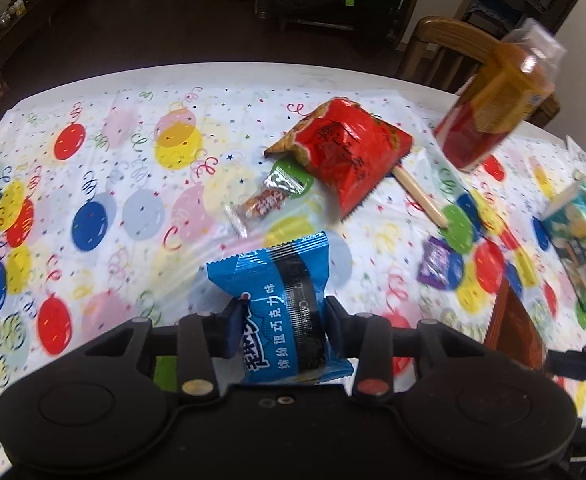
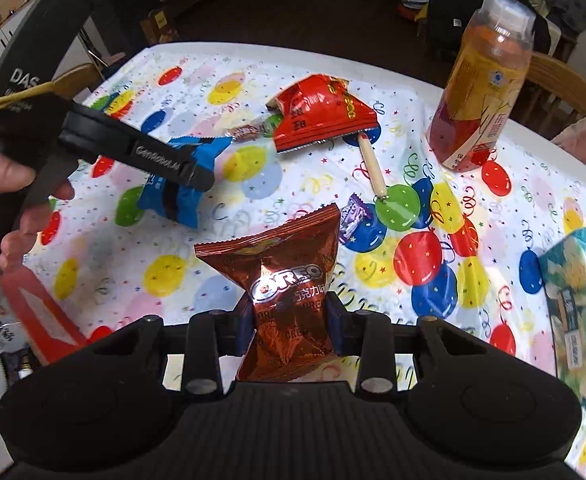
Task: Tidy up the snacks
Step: 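Carry the blue wafer packet and Oreo packet over the box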
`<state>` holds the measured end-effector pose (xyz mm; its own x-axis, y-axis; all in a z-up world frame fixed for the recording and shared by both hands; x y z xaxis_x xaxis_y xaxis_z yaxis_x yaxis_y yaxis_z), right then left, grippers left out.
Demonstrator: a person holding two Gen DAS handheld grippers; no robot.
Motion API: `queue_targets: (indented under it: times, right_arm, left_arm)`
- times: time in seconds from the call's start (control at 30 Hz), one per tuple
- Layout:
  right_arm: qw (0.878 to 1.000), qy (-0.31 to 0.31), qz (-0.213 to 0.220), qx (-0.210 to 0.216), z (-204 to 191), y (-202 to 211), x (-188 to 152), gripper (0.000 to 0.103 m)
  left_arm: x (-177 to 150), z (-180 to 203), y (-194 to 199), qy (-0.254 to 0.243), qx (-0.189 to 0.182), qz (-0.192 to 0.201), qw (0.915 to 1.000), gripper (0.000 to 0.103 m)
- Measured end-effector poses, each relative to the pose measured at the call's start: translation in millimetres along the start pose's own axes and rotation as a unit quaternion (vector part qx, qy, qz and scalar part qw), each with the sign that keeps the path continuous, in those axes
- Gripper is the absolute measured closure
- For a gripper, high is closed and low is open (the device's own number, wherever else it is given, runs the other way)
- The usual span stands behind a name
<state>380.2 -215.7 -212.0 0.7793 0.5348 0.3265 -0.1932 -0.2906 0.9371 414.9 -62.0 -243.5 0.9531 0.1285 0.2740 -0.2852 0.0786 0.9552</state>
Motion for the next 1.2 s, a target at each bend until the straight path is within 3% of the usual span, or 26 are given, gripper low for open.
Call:
queue_targets:
  times: [0.63, 1.2]
  right_arm:
    - [0.998, -0.050, 0.043, -0.021, -91, 107, -49, 0.067]
    - [0.997, -0.059, 0.042, -0.014, -177, 121, -95, 0.067]
  left_arm:
    - [-89, -21, 129, -0.066, -0.038, 0.031, 0.9966, 0.064]
    - [-172, -43, 167, -0.119, -0.056, 0.020, 0.9912, 0.064]
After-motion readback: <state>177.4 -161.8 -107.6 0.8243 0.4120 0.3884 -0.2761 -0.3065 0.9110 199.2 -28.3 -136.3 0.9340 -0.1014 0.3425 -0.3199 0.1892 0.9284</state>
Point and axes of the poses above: each gripper's, at about its wrist camera, not at the fingertips, and y roughly against the way its jaws point, z to its right, x to its top, the point moved 9 cm from there along -y, roughly the way its jaws point, and after that the axes turned 6 degrees about -z, right-handed, at the moved point
